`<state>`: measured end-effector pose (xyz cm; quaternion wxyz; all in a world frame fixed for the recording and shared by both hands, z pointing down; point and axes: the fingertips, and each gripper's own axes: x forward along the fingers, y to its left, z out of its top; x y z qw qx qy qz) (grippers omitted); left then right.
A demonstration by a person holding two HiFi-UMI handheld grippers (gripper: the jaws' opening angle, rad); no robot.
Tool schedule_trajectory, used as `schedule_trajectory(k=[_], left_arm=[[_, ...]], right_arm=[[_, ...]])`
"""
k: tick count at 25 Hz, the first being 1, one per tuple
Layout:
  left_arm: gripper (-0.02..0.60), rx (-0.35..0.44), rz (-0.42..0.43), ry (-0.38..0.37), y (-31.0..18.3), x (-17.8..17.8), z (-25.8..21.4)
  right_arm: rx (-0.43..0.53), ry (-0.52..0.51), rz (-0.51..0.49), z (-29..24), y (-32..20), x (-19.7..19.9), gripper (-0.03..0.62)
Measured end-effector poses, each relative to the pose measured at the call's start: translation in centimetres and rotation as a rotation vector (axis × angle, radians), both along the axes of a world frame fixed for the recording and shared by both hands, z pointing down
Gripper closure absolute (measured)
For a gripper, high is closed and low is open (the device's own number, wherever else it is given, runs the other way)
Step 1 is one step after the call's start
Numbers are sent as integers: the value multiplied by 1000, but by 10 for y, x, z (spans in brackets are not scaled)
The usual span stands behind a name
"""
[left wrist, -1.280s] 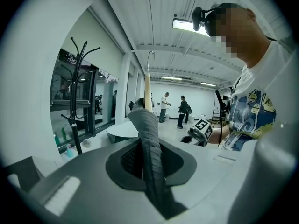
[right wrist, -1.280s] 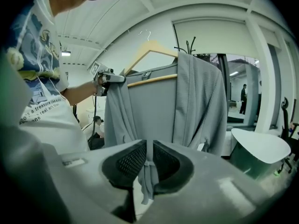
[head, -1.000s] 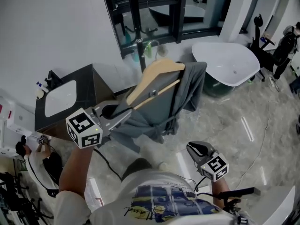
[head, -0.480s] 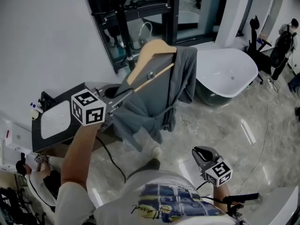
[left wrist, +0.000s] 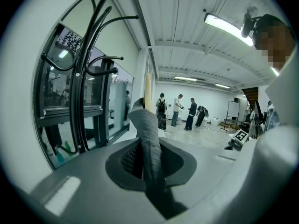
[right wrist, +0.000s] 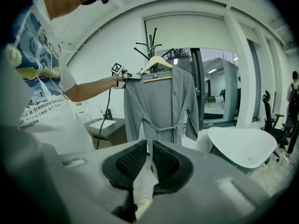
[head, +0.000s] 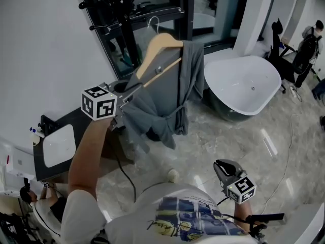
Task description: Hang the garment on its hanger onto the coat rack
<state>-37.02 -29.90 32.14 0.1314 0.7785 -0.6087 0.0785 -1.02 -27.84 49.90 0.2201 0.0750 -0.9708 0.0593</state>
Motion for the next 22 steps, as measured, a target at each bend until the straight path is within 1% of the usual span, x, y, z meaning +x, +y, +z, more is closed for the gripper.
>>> schedule_trajectory(k=[5,10,15,22], left_arm=[[538,1,-36,20,-27,-48,6],[538,-9,-60,24,-46,-80,17],[538,-15,-94,30,-52,-105,36],[538,-29,-121,25,-47,-130,60]], right_arm=[[-15,-15,44,1,-26,-12,553],[-29,-11,66,5,-43,-24,553],[-38,-8,65,13,-53,-37,553],[-29,29,45,15,-56,-58,553]])
